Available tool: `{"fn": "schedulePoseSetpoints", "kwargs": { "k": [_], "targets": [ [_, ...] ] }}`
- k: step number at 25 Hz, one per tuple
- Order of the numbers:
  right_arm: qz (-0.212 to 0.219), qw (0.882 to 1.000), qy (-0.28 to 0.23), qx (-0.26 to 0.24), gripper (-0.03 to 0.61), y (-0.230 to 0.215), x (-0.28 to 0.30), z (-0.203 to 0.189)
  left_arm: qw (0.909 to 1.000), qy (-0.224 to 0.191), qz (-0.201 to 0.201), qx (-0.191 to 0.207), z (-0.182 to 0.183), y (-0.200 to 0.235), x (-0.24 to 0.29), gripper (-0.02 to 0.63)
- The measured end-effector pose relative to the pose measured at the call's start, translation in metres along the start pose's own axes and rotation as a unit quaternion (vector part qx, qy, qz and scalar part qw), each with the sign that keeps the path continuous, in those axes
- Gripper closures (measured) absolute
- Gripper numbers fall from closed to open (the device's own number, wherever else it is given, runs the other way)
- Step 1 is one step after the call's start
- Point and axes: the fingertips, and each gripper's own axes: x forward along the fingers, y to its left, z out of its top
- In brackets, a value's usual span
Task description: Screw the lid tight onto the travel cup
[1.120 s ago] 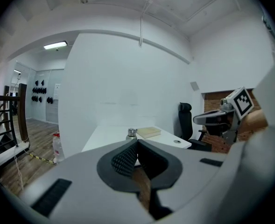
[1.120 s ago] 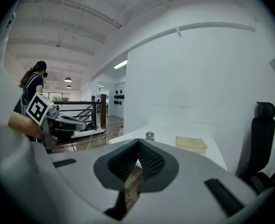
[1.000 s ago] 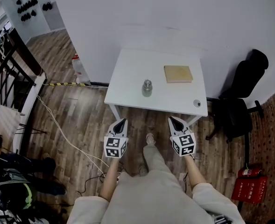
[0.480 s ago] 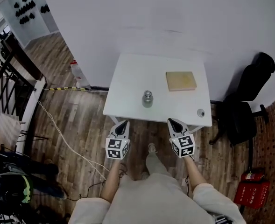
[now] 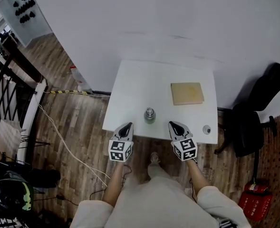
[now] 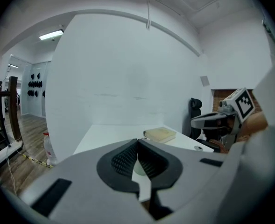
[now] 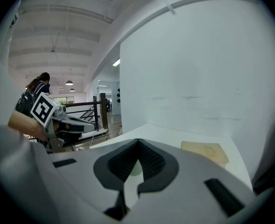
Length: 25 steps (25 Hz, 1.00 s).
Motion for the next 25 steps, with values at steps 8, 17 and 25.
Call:
{"fn": "schedulePoseSetpoints", "kwargs": {
  "k": [8,17,25],
  "targets": [
    [0.02,1.0,-0.012,-0.004,0.58,-0.036,0.046,0.029,0.9998,-0.001,0.02,-0.003,0.026,0.02,0.048,0.606],
    [0.036,0.999,-0.014,0.0,0.58,-0.059,0.081,0.037,0.9997,0.005,0.025,0.003,0.035,0.029,0.083,0.606],
    [0.037,0.999,-0.004,0.014,0.58,-0.062,0.1,0.027,0.9998,0.013,0.015,0.002,0.035,0.04,0.101,0.606]
  ]
}}
